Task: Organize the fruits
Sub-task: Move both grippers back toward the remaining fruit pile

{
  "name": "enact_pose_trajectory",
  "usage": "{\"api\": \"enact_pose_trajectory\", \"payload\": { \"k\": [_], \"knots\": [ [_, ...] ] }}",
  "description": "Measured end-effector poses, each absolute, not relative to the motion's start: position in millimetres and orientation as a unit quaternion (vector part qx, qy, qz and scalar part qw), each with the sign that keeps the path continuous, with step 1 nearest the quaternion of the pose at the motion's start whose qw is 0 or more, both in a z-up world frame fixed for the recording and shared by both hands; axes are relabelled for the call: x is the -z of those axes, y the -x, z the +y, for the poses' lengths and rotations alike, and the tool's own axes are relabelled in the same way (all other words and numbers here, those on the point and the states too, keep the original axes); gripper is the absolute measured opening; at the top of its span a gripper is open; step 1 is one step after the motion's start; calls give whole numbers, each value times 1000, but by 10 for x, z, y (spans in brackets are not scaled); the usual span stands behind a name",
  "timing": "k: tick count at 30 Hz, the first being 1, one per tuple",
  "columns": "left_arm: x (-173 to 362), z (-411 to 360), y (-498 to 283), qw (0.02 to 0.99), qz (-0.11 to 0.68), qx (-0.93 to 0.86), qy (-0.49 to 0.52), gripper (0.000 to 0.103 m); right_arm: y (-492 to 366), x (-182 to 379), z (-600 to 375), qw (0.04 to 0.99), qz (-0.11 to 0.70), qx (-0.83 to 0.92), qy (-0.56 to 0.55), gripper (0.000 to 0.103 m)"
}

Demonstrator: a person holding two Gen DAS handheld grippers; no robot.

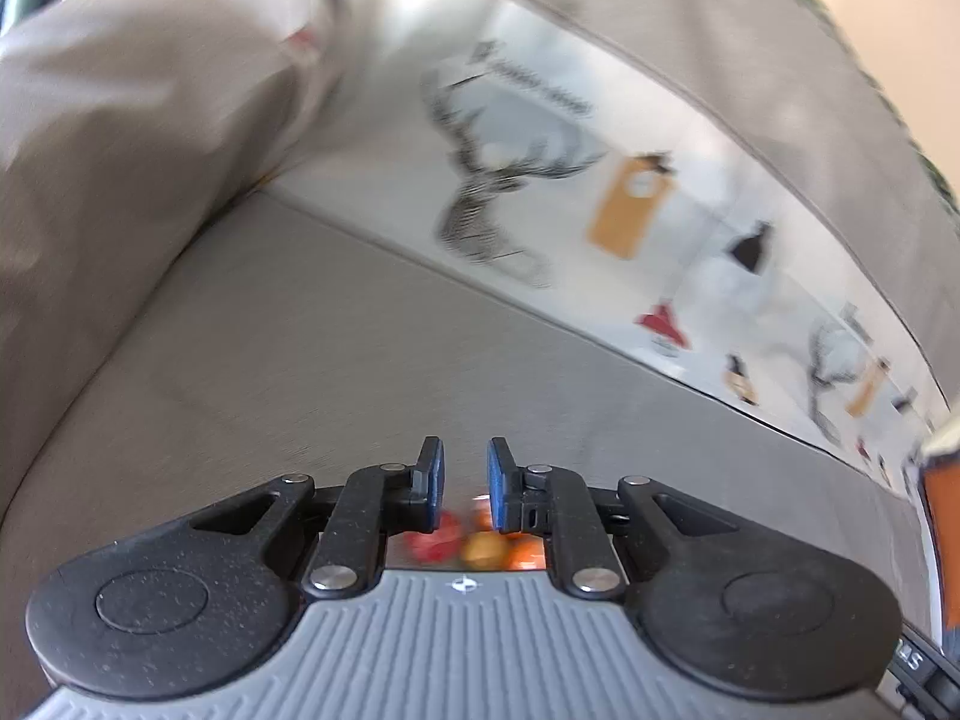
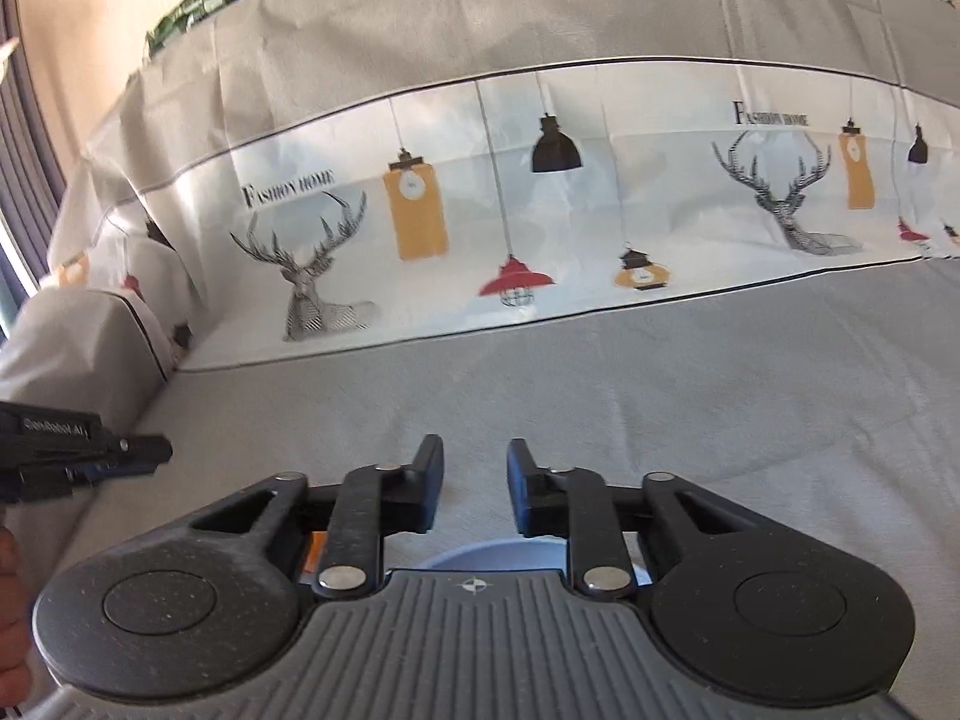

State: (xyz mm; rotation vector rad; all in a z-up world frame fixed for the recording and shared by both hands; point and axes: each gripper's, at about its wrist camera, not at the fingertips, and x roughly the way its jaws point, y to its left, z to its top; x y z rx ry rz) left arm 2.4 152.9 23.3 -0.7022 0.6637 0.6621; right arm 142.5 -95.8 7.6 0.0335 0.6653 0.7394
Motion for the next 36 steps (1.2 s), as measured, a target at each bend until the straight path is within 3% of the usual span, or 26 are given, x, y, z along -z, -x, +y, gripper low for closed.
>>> {"api": "enact_pose_trajectory", "payload": {
  "k": [17,20,25,36],
  "knots": [
    [225,1686,-207,806,370,-302,350,21,-1347,338,-95,819,385,-422,-44,23],
    [260,1696,-231,803,377,-300,351,30,-1340,413,-3,818,386,-425,-31,28],
    [292,1692,-307,804,384,-289,350,37,-1350,499,89,811,394,-433,-16,41],
    [365,1684,-393,795,401,-295,345,40,-1343,652,221,796,418,-438,17,42]
  ]
}}
